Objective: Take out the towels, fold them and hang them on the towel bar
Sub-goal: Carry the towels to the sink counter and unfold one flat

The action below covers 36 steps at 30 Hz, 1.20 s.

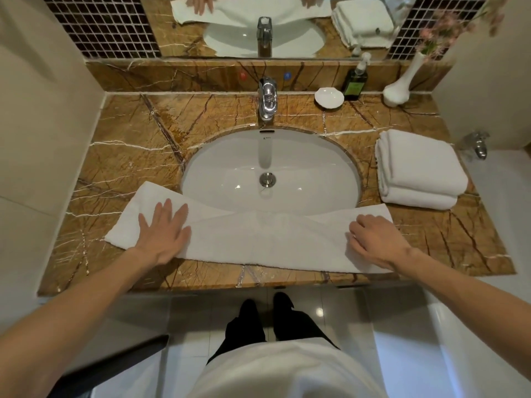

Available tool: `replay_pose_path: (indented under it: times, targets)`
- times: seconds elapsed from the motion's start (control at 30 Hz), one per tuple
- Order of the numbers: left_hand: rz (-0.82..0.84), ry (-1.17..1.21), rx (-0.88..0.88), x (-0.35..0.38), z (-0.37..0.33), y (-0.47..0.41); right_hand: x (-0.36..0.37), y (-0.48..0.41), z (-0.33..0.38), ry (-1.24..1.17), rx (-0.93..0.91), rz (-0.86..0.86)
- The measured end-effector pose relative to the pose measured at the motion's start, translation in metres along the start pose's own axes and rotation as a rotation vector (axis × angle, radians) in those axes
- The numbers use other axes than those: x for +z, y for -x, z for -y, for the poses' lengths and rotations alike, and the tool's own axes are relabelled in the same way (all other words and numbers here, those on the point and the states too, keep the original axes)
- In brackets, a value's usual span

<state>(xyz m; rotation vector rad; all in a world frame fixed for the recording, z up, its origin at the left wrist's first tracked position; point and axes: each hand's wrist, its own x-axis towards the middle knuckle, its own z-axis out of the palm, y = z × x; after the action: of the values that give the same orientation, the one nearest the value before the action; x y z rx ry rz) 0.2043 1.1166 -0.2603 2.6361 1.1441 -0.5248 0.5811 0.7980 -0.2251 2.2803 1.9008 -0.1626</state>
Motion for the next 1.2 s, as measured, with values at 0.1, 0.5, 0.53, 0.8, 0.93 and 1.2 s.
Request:
replay_pose_path:
  times: [0.1,0.5,0.53,0.8,0.93,1.2]
  targets:
    - [0.003,0.130,-0.141,0.001,-0.009,-0.012,0.006,-0.016,0.007,-0.069,0.206,-0.065]
    - [0.023,0.174,-0.323,0.023,-0.003,-0.019,0.050,-0.009,0.012,-0.210,0.426,0.247]
    - [0.023,0.177,-0.335,0.024,-0.003,-0.018,0.052,-0.006,0.012,-0.213,0.437,0.250]
    - [-0.007,0.151,-0.396,0.033,-0.003,-0.002,0.058,0.002,0.019,-0.199,0.501,0.234]
    - [-0.038,0.080,-0.383,0.026,-0.009,-0.004,0.051,-0.006,0.026,-0.188,0.484,0.163]
    - [-0.110,0.205,-0.399,0.017,-0.045,-0.024,0.037,-0.034,0.042,-0.199,0.357,0.123]
